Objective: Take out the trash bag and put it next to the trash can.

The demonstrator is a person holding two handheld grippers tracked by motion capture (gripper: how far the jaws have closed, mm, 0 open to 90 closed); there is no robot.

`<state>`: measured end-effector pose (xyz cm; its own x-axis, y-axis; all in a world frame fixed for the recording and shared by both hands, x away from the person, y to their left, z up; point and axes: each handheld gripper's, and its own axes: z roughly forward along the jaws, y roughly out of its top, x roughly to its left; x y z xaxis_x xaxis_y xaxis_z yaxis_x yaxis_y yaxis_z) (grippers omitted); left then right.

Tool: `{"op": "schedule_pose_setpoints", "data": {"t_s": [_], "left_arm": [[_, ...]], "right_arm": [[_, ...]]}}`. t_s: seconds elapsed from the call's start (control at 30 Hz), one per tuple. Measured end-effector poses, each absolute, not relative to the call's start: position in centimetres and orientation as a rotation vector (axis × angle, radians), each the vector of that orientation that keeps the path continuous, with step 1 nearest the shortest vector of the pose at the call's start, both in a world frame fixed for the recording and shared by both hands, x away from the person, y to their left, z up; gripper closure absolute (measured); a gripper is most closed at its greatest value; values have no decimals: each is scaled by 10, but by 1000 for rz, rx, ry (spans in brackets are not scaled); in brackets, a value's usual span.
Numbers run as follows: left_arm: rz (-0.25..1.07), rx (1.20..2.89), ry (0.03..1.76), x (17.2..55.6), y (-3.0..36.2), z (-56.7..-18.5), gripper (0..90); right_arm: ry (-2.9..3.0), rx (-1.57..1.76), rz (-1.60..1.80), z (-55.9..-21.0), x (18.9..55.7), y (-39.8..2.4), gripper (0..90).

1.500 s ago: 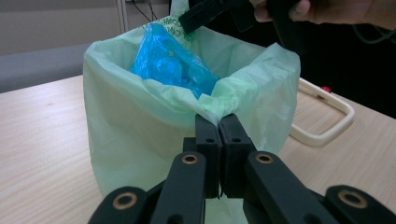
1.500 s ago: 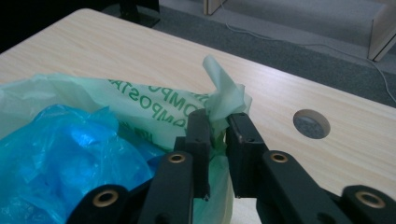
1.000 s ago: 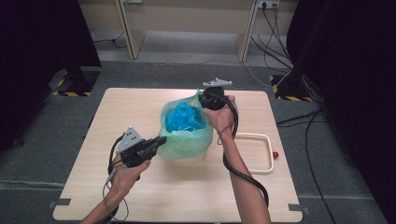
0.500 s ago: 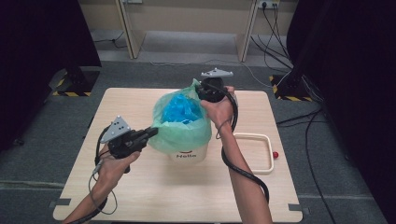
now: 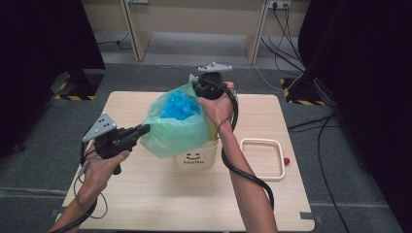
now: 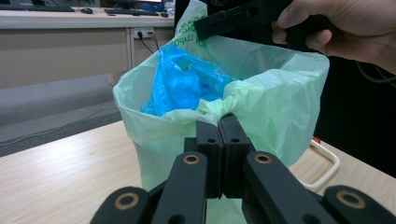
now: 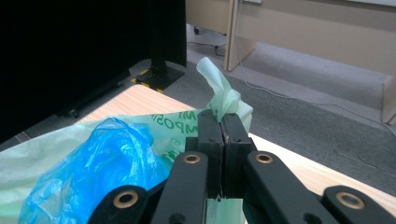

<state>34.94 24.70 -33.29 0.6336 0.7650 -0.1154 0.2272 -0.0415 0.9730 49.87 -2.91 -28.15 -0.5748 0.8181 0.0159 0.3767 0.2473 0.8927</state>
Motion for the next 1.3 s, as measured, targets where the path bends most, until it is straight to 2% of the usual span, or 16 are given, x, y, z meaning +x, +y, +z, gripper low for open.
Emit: {"op": "schedule_pose_setpoints", "data": {"t_s": [0.47,1.03,1.3], "left_arm": [[591,1517,891,342,291,-323,887],[636,1486,987,332,335,-343,884],[626,1531,1022,331,340,-364,883]], "right_arm": [[2103,1022,1320,-267,500,17,891],[2181,987,1343,-283,502,71,888],[2239,982,1297,-309,502,94,884]]}}
